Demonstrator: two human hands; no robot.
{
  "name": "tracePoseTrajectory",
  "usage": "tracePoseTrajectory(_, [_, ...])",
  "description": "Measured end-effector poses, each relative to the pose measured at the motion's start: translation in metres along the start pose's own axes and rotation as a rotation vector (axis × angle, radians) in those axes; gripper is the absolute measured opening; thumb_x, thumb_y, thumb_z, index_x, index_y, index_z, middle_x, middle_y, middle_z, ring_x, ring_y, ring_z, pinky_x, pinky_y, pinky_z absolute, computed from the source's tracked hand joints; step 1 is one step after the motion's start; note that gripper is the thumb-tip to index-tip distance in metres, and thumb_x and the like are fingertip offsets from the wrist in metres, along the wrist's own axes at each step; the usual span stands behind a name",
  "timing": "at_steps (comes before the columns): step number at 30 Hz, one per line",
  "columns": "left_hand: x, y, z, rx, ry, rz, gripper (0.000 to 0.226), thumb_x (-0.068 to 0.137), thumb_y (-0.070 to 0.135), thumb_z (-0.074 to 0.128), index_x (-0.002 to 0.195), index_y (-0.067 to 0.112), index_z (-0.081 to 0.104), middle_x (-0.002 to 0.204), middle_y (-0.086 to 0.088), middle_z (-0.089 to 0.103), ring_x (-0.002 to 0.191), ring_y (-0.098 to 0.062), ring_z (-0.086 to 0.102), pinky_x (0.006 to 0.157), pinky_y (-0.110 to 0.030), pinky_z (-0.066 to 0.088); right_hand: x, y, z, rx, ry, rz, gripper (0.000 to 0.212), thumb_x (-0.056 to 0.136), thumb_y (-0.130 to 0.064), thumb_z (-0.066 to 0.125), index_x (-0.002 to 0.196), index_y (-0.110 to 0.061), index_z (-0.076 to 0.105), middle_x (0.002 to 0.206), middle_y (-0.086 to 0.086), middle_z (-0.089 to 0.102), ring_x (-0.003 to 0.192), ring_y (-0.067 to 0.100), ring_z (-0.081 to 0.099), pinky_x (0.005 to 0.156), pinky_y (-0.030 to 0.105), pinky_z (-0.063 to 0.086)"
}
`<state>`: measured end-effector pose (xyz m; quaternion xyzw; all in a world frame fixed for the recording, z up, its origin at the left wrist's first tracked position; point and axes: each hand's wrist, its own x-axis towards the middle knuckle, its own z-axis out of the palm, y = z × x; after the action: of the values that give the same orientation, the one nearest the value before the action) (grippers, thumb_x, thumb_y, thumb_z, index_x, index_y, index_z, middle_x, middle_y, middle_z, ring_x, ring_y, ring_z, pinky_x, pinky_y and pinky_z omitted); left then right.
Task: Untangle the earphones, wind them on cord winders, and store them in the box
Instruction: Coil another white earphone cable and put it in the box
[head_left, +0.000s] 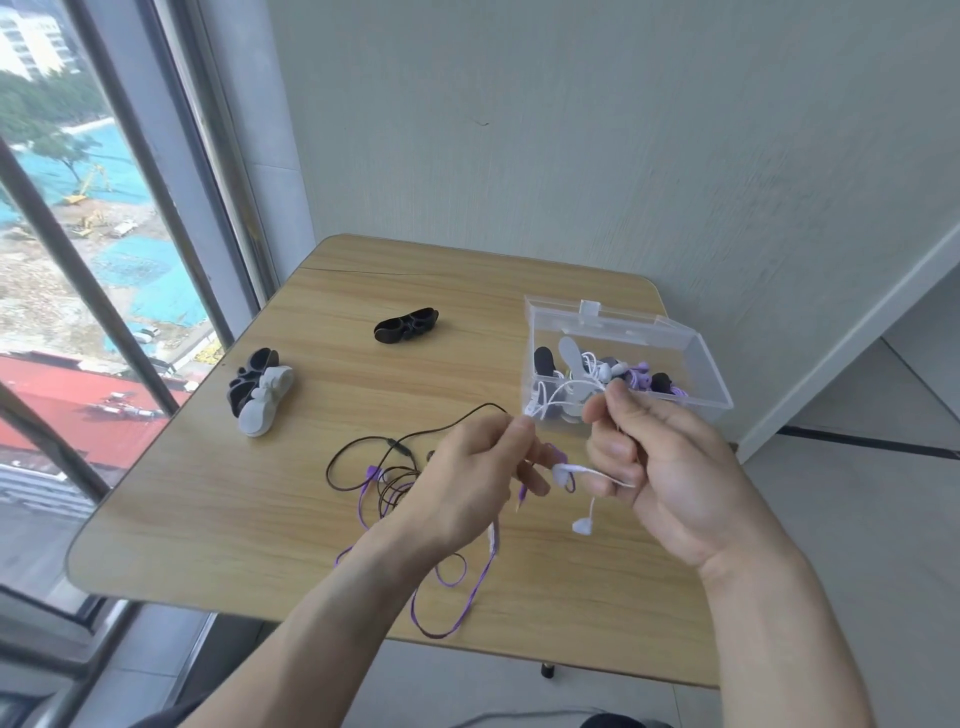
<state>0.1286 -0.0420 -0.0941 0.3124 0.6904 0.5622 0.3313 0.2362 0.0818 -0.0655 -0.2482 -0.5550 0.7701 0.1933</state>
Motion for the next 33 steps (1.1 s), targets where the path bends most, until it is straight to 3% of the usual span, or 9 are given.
tracePoseTrajectory(5, [-0.001,0.001,0.001,-0.036,-0.151,0.052,0.036,0.101,0.038,0.041,0.072,0.021,0.055,0.076,-0.013,0.070,0.065,-0.028,0.049,0.067,-0.035,0.037,0.000,0.003,0.000,-0.085,-0.011,0.036,0.037,0.104,-0.028,0.046,0.077,-0.008,0.063,0.054,-0.003,0.025,0.046,0.012,0.022,0.044,0.026,0.033])
tracePoseTrajectory(12, [-0.001,0.005,-0.003,-0.003,-0.129,0.009,0.041,0.105,0.023,0.041,0.068,0.009,0.049,0.058,-0.005,0.057,0.052,-0.014,0.039,0.054,-0.022,0.035,0.004,0.001,-0.010,-0.125,0.113,-0.022,0.037,0.104,-0.029,0.048,0.077,-0.009,0.063,0.054,-0.003,0.027,0.043,0.009,0.022,0.042,0.022,0.029])
tracePoseTrajectory(16, [-0.001,-0.003,-0.012,0.399,0.082,0.116,0.041,0.103,0.027,0.042,0.074,0.002,0.055,0.067,0.001,0.070,0.052,-0.006,0.052,0.059,-0.030,0.045,0.005,-0.003,-0.026,-0.394,0.256,-0.109,0.038,0.104,-0.029,0.050,0.077,-0.006,0.065,0.055,-0.001,0.030,0.043,0.010,0.028,0.048,0.028,0.036])
tracePoseTrajectory(19, [0.000,-0.007,-0.020,0.576,0.111,0.197,0.038,0.103,0.023,0.041,0.072,0.002,0.047,0.064,-0.006,0.061,0.057,-0.021,0.051,0.063,-0.043,0.044,0.004,-0.007,-0.040,-0.542,0.347,-0.166,0.040,0.104,-0.028,0.050,0.077,-0.003,0.065,0.050,-0.003,0.039,0.045,0.009,0.039,0.058,0.034,0.049])
tracePoseTrajectory(22, [0.003,-0.003,-0.024,0.266,0.034,0.103,0.044,0.102,0.030,0.041,0.063,0.012,0.036,0.055,0.001,0.036,0.054,-0.019,0.028,0.053,-0.033,0.028,0.001,-0.009,-0.047,-0.651,0.375,-0.134,0.038,0.104,-0.027,0.051,0.081,-0.002,0.068,0.050,-0.005,0.043,0.043,0.008,0.041,0.055,0.030,0.049])
tracePoseTrajectory(24, [0.004,0.003,-0.025,-0.176,0.014,0.008,0.044,0.102,0.025,0.041,0.060,0.015,0.036,0.053,0.002,0.031,0.052,-0.016,0.022,0.053,-0.031,0.018,-0.002,-0.011,-0.048,-0.708,0.351,-0.088,0.035,0.102,-0.027,0.055,0.082,-0.004,0.072,0.053,-0.004,0.039,0.038,0.009,0.036,0.043,0.022,0.040])
tracePoseTrajectory(26, [0.003,0.009,-0.028,-0.616,0.002,-0.066,0.039,0.102,0.022,0.039,0.063,0.017,0.039,0.054,0.001,0.032,0.048,-0.015,0.023,0.054,-0.030,0.015,-0.006,-0.011,-0.047,-0.781,0.270,-0.027,0.030,0.098,-0.029,0.061,0.078,-0.012,0.076,0.050,-0.011,0.041,0.036,0.004,0.037,0.045,0.018,0.036])
tracePoseTrajectory(29, [0.003,0.014,-0.032,-0.937,0.045,-0.052,0.034,0.104,0.025,0.034,0.074,0.018,0.046,0.063,0.001,0.047,0.052,-0.013,0.042,0.053,-0.026,0.024,-0.009,-0.011,-0.039,-0.894,0.002,0.090,0.028,0.093,-0.039,0.066,0.075,-0.021,0.077,0.050,-0.013,0.045,0.045,0.002,0.037,0.057,0.023,0.032])
tracePoseTrajectory(33, [0.007,0.013,-0.033,-0.931,0.174,-0.018,0.025,0.106,0.019,0.035,0.092,0.016,0.056,0.095,-0.003,0.074,0.083,-0.014,0.072,0.059,-0.025,0.033,-0.011,-0.006,-0.018,-0.894,-0.304,0.165,0.029,0.093,-0.036,0.066,0.075,-0.015,0.076,0.059,-0.002,0.056,0.048,0.006,0.043,0.052,0.018,0.035])
